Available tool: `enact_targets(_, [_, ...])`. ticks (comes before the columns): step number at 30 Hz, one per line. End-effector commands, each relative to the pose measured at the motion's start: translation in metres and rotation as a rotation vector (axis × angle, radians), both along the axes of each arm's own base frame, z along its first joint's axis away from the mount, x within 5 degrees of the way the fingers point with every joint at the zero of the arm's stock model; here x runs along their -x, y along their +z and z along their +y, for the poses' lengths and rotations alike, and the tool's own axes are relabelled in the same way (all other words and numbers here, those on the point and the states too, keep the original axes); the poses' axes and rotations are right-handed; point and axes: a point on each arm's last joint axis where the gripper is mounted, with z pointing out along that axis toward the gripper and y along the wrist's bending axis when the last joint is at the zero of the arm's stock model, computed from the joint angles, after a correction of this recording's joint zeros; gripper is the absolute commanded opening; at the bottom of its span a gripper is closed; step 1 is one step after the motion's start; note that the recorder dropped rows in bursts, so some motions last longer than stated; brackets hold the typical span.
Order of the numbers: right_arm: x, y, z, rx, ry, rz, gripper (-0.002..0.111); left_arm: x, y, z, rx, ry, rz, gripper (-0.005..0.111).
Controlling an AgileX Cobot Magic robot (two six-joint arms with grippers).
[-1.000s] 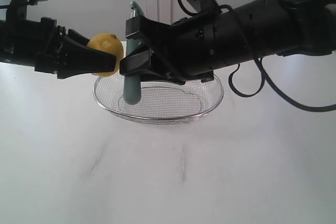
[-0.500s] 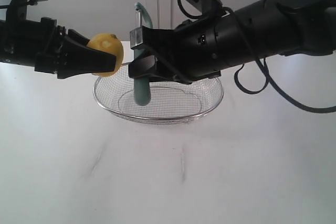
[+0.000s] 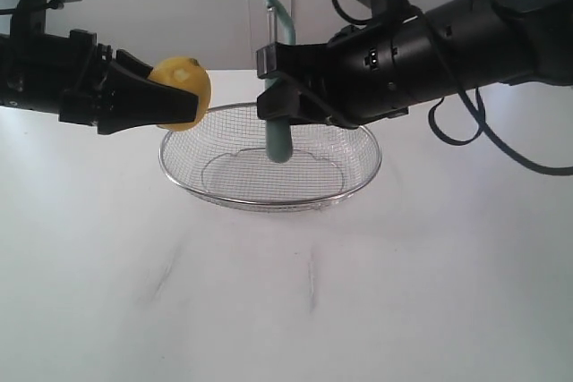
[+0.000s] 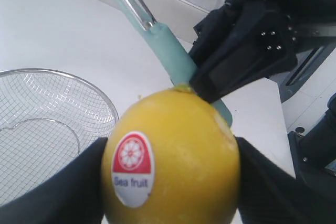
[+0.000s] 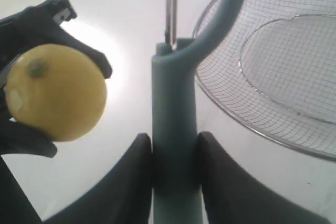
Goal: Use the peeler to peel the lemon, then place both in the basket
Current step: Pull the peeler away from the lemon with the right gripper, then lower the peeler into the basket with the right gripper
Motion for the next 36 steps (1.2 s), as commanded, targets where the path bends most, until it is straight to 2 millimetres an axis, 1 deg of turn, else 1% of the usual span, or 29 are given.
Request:
enact_targets(1, [-0.009,0.004,-0.018,0.016,-0.056,-0.03,0.0,0.004,0.004,0.0,0.028,-0.003,0.001,0.0])
enact_targets(6, [-0.017,0.008,-0.03,0.043,-0.078,-0.052,0.0,0.004,0.004,0.0,0.028,-0.003,0.001,0.0])
enact_targets(9, [-0.022,0.013,-0.033,0.065,-0.058,-0.061,0.0,0.004,0.004,0.0,0.028,-0.003,0.001,0.0])
enact_targets(12, [-0.029,0.012,-0.033,0.109,-0.023,-0.045,0.0,0.004,0.004,0.0,0.028,-0.003,0.001,0.0])
enact_targets(17, [-0.045,-0.002,-0.027,0.21,0.057,0.027,0.0,0.004,0.004,0.0,0.028,-0.003,0.001,0.0])
enact_targets(23, [-0.065,-0.016,-0.02,0.288,0.139,0.085,0.0,0.004,0.004,0.0,0.028,-0.003,0.001,0.0])
enact_targets(26, [-0.084,-0.023,-0.015,0.343,0.188,0.106,0.0,0.004,0.004,0.0,0.028,-0.003,0.001,0.0])
enact_targets(27, [-0.086,-0.024,-0.015,0.356,0.198,0.109,0.0,0.004,0.004,0.0,0.028,-0.003,0.001,0.0])
enact_targets(30, [-0.103,-0.031,-0.017,0.479,0.241,0.107,0.0,0.004,0.004,0.0,0.028,-0.003,0.001,0.0])
enact_targets(33, [-0.114,-0.036,-0.018,0.541,0.224,0.103,0.0,0.004,0.004,0.0,0.028,-0.003,0.001,0.0])
enact_targets(36, [-0.128,-0.047,-0.017,0.591,0.224,0.096,0.0,0.004,0.004,0.0,0.028,-0.003,0.001,0.0])
